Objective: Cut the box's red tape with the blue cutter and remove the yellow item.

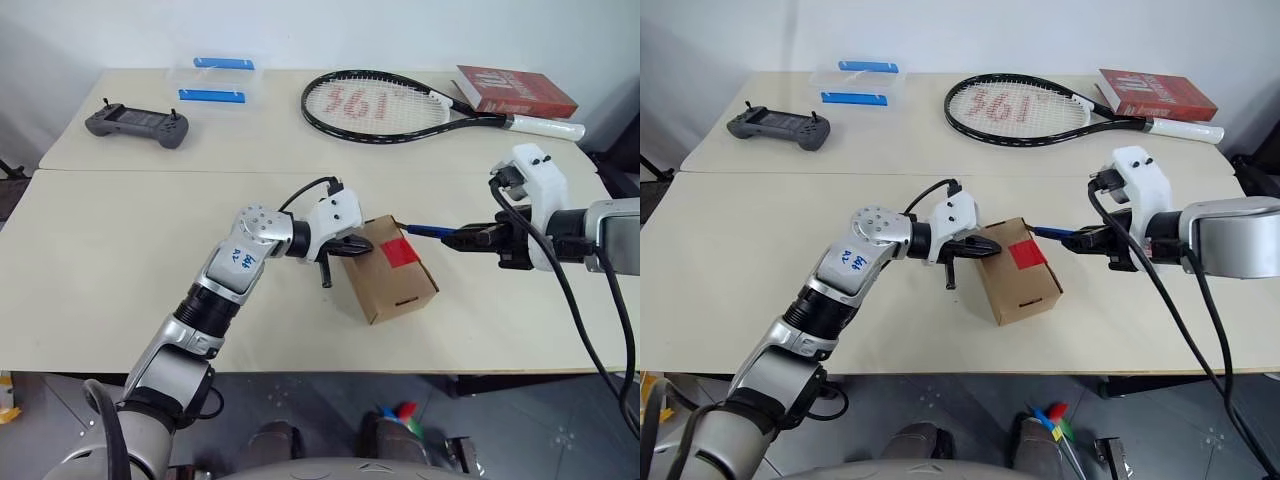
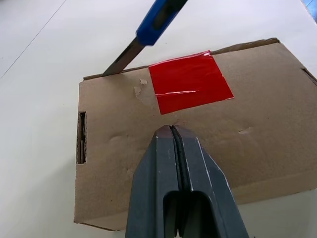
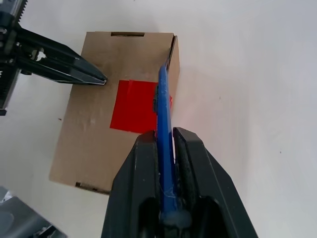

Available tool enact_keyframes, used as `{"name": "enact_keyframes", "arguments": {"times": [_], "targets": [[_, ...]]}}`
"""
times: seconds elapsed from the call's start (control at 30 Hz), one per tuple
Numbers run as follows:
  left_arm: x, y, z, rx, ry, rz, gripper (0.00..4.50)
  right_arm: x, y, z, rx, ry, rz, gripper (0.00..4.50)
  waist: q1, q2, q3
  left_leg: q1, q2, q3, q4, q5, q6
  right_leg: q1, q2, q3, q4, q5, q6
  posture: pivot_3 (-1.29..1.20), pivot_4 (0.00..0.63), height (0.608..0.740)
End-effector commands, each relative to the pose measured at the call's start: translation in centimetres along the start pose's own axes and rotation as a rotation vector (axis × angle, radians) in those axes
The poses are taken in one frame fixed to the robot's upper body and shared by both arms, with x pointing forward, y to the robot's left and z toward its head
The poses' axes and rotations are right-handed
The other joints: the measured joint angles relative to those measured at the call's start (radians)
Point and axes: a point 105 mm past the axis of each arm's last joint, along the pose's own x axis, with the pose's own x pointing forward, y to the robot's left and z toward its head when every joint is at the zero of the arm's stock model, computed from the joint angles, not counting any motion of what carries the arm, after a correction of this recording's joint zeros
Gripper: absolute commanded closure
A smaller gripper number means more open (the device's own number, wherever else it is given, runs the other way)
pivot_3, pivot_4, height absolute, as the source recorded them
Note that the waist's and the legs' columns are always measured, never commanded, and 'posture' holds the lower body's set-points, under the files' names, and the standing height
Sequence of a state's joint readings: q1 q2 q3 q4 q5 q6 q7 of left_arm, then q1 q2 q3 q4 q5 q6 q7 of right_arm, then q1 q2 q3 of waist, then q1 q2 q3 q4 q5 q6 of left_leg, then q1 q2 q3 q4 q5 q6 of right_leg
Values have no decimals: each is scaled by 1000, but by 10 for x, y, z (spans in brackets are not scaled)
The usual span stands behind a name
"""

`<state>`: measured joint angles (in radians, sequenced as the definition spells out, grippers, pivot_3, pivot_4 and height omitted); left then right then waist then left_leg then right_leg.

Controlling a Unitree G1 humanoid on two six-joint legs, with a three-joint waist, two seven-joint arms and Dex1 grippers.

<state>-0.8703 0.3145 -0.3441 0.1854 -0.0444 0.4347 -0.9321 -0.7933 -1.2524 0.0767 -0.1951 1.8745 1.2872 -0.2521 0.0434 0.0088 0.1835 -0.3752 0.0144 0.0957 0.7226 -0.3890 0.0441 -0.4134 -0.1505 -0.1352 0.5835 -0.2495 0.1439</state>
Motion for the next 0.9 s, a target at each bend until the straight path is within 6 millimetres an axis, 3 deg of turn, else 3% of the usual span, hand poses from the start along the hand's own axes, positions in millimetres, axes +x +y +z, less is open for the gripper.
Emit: {"name": "enact_keyframes", "arguments": {"times": [0.03, 0.4, 0.9], "targets": [[7, -10, -23, -20, 104, -26, 4500, -3, 9, 0, 16, 17, 45, 4334, 0, 0, 0, 0, 0, 0, 0, 0, 0, 0, 0, 0, 0, 0, 0, 0, 150, 740], [14, -16, -23, -34, 99, -24, 4500, -5, 7, -16, 8, 100, 46, 4334, 11, 0, 0, 0, 0, -1, 0, 0, 0, 0, -1, 0, 0, 0, 0, 0, 150, 740], [24, -25, -27, -45, 101, -40, 4500, -24, 8, -33, 27, 219, 109, 4334, 12, 0, 0, 0, 2, -2, 0, 0, 0, 1, -1, 0, -1, 0, 0, 0, 150, 740]]}}
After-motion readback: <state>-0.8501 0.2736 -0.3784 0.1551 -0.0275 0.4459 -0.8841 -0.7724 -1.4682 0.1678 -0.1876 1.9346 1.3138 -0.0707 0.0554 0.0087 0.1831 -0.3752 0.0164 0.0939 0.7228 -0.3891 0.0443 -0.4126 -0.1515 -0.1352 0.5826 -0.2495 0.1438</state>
